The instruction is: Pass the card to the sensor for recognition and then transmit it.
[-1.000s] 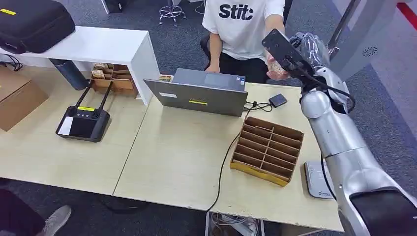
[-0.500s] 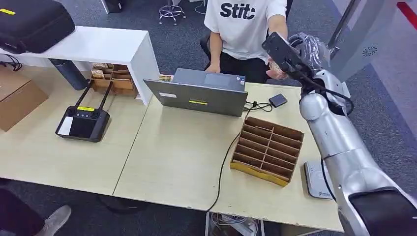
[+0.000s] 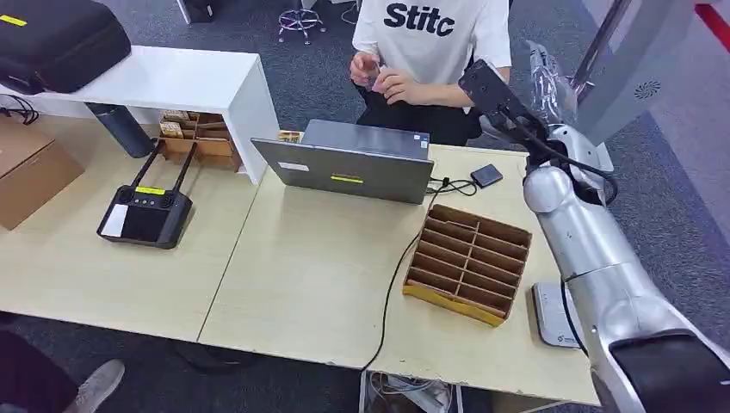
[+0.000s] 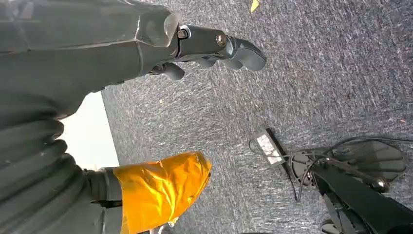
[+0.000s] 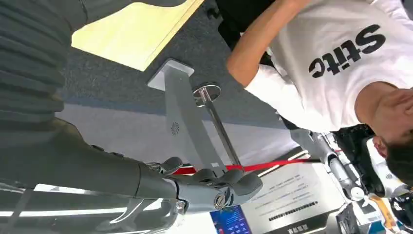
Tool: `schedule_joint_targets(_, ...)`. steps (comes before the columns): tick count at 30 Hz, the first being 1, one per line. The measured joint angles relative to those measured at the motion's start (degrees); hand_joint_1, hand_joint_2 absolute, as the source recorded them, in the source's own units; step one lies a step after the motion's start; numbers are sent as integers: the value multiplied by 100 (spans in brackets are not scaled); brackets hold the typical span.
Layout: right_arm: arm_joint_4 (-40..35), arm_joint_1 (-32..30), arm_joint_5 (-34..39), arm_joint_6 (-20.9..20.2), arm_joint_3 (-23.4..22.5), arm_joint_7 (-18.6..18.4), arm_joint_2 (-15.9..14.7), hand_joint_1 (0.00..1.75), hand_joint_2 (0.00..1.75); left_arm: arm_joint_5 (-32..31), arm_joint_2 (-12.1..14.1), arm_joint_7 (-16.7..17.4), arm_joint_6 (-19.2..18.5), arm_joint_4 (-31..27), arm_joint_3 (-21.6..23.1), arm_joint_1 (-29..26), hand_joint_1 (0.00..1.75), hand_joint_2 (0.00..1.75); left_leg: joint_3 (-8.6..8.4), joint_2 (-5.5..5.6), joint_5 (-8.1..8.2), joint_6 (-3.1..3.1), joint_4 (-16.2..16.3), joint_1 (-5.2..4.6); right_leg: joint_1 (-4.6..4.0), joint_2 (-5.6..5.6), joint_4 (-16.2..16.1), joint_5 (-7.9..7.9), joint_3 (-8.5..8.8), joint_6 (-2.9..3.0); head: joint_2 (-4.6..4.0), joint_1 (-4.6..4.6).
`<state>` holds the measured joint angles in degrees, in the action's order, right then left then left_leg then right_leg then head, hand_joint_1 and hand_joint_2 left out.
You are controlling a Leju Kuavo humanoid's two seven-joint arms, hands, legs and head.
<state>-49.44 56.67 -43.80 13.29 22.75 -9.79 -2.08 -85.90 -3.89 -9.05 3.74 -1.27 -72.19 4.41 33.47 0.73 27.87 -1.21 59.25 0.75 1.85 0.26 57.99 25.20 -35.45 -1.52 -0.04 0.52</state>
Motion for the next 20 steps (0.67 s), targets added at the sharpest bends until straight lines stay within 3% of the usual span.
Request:
schedule_joint_targets(7, -9, -4, -4, 33, -2, 39, 0, 0, 175, 0, 0, 0, 0, 0, -22, 0, 0, 175, 0, 0, 0, 0, 0, 0, 0, 0, 0, 0, 0, 0, 0, 0)
schedule_joint_targets(16, -631, -313, 284, 363, -114, 645, -13, 0, 175, 0, 0, -2, -44, 0, -26, -3, 0, 175, -1, 0, 0, 0, 0, 0, 0, 0, -1, 0, -2, 0, 0, 2)
schedule_joint_targets(19, -1206, -441, -333, 912, -87, 1034, -270, 0, 175, 0, 2, -72, -92, 0, -28, -10, 0, 175, 5, 9, 0, 0, 4, -3, 2, -7, -2, 1, -7, -1, 0, 2)
schedule_joint_targets(20, -1493, -442, -439, 884, -94, 1058, -421, 0, 175, 0, 4, -85, -103, 0, -33, -18, 0, 175, 7, 13, 0, 1, 4, -3, 2, -12, -2, 1, -6, -1, 0, 0)
